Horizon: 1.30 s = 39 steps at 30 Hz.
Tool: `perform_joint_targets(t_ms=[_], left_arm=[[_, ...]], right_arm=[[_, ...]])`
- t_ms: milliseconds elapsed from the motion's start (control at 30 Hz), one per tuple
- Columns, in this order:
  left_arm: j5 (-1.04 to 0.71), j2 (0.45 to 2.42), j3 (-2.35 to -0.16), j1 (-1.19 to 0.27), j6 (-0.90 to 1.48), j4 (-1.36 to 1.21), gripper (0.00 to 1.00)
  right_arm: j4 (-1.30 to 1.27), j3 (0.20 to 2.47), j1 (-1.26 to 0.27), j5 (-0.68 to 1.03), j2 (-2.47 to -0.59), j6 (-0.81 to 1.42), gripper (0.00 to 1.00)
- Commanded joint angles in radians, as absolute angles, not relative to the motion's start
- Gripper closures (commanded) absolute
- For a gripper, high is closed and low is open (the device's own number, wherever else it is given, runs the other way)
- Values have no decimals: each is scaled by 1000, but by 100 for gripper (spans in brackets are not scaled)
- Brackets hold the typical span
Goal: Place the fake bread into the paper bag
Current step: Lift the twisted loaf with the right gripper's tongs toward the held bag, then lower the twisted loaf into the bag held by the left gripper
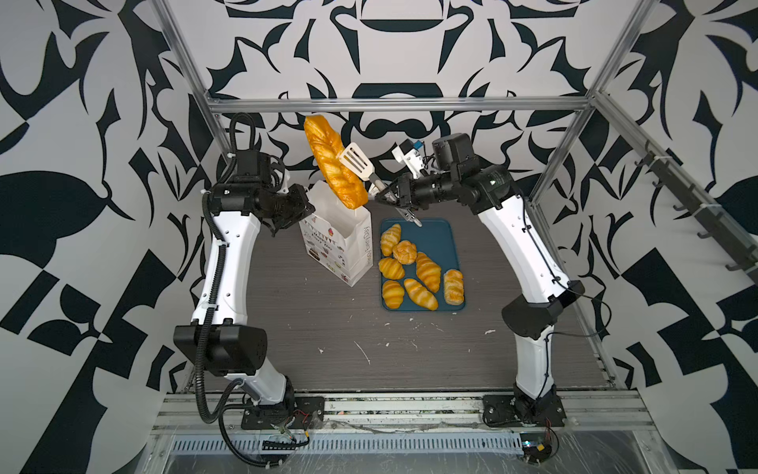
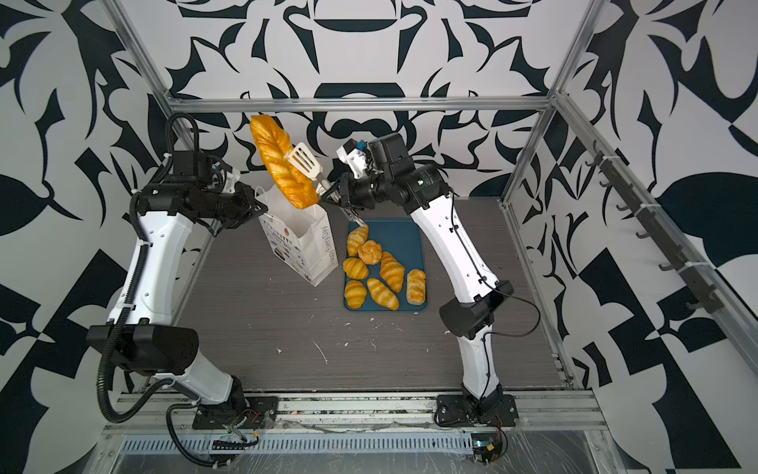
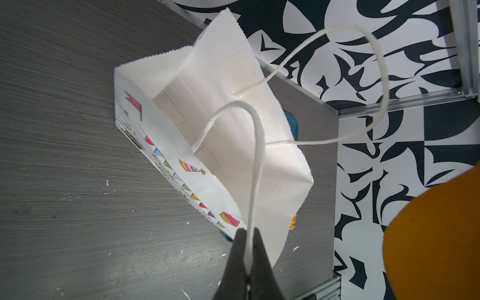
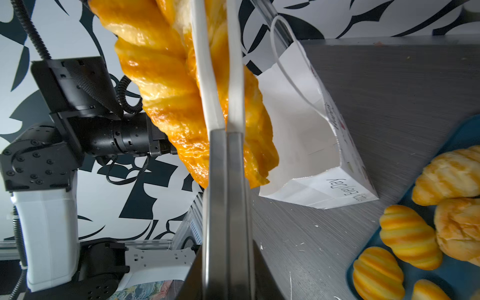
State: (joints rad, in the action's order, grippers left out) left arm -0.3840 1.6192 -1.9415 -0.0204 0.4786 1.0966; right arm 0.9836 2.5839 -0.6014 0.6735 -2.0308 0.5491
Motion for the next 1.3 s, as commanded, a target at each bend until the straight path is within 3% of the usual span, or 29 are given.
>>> perform_joint_targets(t_ms=[0,567,1267], left_arm=[[-400,1583,-1912,-12,490,1114,100],[-414,1543,-1858,15,492,1101,100],[-426,1522,-1832,35,494,1101,100]], right_arm=[[790,2583,-617,751,-1995,595,76],[749,2491,-634,759,-2053,595,76],[945,2522,-627,612,-2103,477,75]])
